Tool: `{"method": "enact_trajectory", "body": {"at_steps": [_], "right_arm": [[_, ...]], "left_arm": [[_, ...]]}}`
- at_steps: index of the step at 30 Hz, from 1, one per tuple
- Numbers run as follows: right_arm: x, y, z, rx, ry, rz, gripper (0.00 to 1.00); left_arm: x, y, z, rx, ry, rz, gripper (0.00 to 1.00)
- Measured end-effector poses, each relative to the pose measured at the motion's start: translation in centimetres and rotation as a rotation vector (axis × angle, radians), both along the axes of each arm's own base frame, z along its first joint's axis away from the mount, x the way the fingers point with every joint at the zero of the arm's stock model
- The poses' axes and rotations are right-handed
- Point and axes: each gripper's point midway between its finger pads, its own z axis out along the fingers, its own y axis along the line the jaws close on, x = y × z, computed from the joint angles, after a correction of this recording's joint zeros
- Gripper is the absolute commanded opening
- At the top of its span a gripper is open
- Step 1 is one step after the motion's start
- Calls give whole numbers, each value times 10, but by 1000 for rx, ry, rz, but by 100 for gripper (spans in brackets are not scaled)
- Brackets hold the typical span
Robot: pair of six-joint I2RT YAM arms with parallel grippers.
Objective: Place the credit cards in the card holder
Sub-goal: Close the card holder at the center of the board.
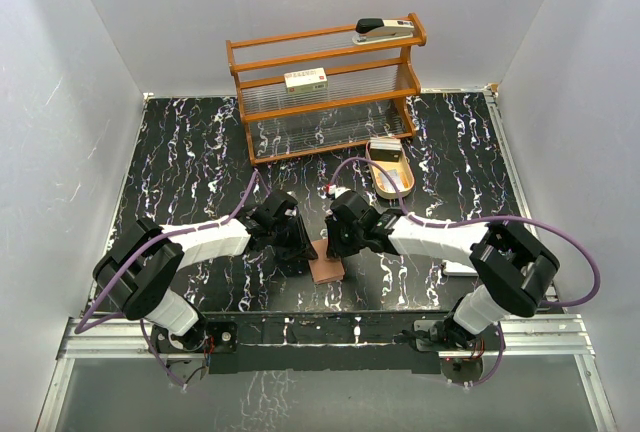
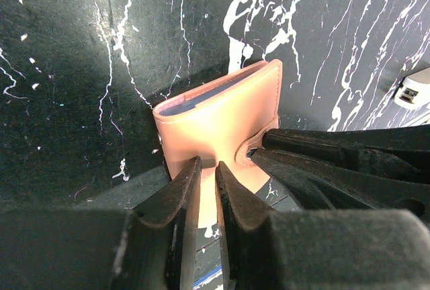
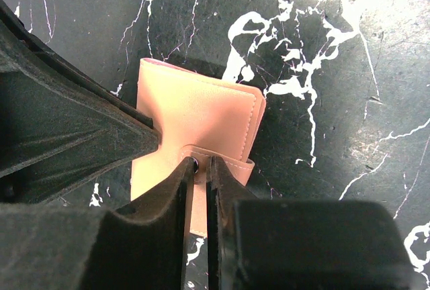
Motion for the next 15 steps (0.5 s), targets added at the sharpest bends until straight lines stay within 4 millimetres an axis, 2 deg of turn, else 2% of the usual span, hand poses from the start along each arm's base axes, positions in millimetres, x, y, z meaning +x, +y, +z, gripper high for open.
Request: {"method": "enact_trajectory", "body": {"at_steps": [15], "right_arm": [[-1,-2,0,-6,-12,-30,6]], "left_arm": [[1,1,-1,8,-4,7,15]]}}
